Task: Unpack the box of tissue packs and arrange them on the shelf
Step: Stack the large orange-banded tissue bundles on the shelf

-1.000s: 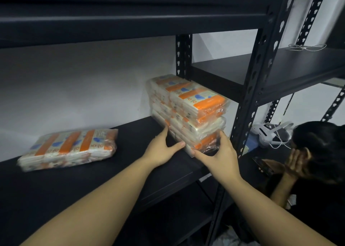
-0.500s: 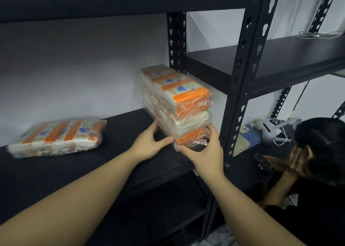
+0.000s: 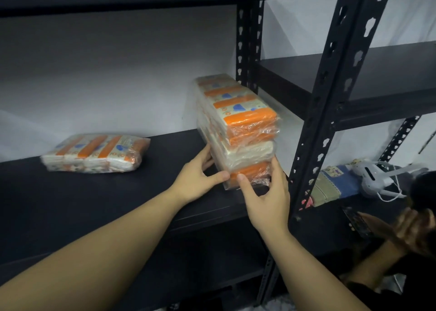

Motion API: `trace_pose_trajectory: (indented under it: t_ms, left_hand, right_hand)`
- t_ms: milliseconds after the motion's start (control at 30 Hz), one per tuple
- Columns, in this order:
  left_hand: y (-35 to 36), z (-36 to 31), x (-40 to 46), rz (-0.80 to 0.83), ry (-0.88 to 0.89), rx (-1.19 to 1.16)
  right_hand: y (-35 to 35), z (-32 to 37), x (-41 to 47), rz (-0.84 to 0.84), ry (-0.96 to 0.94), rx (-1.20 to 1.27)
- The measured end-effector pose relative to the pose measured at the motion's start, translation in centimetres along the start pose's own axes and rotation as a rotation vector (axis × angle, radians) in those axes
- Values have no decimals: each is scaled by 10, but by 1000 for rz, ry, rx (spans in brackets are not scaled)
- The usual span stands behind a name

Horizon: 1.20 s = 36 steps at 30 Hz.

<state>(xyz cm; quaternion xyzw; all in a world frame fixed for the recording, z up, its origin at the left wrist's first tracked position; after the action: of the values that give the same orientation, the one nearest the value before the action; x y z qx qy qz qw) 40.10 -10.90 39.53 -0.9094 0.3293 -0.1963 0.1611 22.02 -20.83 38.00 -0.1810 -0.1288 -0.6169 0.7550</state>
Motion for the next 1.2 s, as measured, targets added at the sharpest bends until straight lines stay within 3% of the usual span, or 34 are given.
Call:
trace_pose_trajectory:
  t_ms: [933,1200]
  left_hand:
    - [6,-20,-4,-32,-84,84]
    - [-43,-18,-10,-37,-63,201]
  right_hand:
    - [8,-8,0,-8,0,-15]
    - [-9,1,-10,-157,-108,7]
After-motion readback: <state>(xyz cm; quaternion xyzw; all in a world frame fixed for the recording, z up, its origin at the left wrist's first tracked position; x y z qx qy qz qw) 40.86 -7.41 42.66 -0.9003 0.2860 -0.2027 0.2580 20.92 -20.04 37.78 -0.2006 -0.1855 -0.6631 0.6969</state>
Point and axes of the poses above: each hand's wrist, its own x-axis towards the middle knuckle, its own y-axis out of the palm, z = x × y, the point moved 2 cm from there along x, towards the middle knuckle, and after that the axes turned 15 degrees about -z, right-handed, at the moved point
